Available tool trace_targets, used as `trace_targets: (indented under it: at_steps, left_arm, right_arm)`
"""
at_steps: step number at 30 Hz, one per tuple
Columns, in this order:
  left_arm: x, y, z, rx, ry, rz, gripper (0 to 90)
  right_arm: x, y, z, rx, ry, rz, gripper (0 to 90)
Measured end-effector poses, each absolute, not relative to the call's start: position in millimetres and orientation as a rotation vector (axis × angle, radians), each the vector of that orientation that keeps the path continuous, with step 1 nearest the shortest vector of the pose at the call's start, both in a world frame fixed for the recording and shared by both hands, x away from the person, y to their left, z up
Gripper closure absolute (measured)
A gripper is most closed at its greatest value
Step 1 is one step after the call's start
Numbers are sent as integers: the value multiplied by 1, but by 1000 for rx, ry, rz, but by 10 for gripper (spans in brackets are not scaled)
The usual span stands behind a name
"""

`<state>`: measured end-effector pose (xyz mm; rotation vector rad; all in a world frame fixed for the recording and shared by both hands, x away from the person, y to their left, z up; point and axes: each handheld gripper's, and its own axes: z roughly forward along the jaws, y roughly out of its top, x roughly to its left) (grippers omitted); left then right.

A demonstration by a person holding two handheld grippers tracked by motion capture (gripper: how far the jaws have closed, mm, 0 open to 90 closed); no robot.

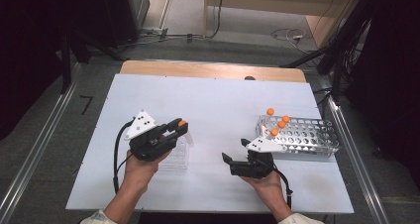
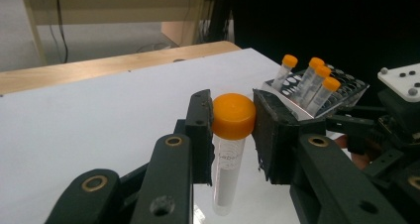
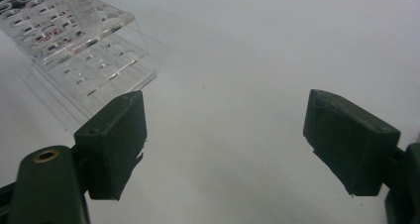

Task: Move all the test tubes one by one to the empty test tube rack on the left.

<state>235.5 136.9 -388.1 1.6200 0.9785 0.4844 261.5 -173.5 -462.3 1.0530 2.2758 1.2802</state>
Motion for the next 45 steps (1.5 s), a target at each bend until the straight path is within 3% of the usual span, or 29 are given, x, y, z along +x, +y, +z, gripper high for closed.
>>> trace_targets:
  at_steps: [24, 45]
  left_arm:
    - [234, 208, -392, 1584, 1166, 601, 709]
    - [227, 236, -385, 1549, 1224, 681, 710]
  right_arm:
    - [254, -172, -460, 1040, 2268, 1274, 155]
    - [257, -177, -459, 1064, 2258, 1291, 155]
